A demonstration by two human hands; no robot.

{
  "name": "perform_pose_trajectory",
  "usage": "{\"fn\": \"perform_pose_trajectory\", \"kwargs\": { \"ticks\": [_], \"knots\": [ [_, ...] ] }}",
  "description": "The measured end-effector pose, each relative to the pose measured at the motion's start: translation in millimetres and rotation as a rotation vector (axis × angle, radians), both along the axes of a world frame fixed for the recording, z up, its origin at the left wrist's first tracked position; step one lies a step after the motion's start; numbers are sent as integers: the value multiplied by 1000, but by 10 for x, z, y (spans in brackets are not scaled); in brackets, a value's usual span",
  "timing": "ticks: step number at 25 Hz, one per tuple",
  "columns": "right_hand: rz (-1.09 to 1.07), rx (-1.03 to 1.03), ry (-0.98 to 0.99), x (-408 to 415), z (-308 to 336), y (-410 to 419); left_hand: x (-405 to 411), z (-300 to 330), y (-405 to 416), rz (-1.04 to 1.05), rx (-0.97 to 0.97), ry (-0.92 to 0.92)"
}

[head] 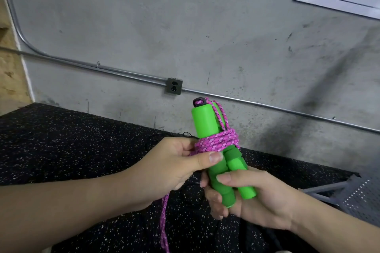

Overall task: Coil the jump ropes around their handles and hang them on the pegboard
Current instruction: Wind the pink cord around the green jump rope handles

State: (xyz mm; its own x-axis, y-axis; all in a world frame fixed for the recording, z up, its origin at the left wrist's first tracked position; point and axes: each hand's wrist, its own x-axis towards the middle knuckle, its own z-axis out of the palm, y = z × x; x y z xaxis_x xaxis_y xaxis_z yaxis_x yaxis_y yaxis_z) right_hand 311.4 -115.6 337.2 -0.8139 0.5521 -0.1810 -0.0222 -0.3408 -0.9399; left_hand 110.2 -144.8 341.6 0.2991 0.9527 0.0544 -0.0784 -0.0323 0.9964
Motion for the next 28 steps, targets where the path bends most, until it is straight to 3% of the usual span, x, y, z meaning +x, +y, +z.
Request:
{"fn": "perform_pose_trajectory", "kwargs": {
  "ticks": [5,15,19,22,24,28],
  "knots": [
    [-311,647,-313,-44,-82,33,-48,-43,44,53,91,151],
    [-551,806,-436,-180,-293,-3,11,-98,33,53,149,104],
    [-526,971,-510,-228,-333,-40,4,-115,34,104,176,88],
    [-455,1108,-456,-215,-214,-95,-30,-54,21,73,223,85],
    [-385,1045,-363,-181,-136,-117,-52,0,17,50,257,104],
    [-127,393,-96,-111,-51,-79,-58,80,-53,-43,233,71]
  ]
}}
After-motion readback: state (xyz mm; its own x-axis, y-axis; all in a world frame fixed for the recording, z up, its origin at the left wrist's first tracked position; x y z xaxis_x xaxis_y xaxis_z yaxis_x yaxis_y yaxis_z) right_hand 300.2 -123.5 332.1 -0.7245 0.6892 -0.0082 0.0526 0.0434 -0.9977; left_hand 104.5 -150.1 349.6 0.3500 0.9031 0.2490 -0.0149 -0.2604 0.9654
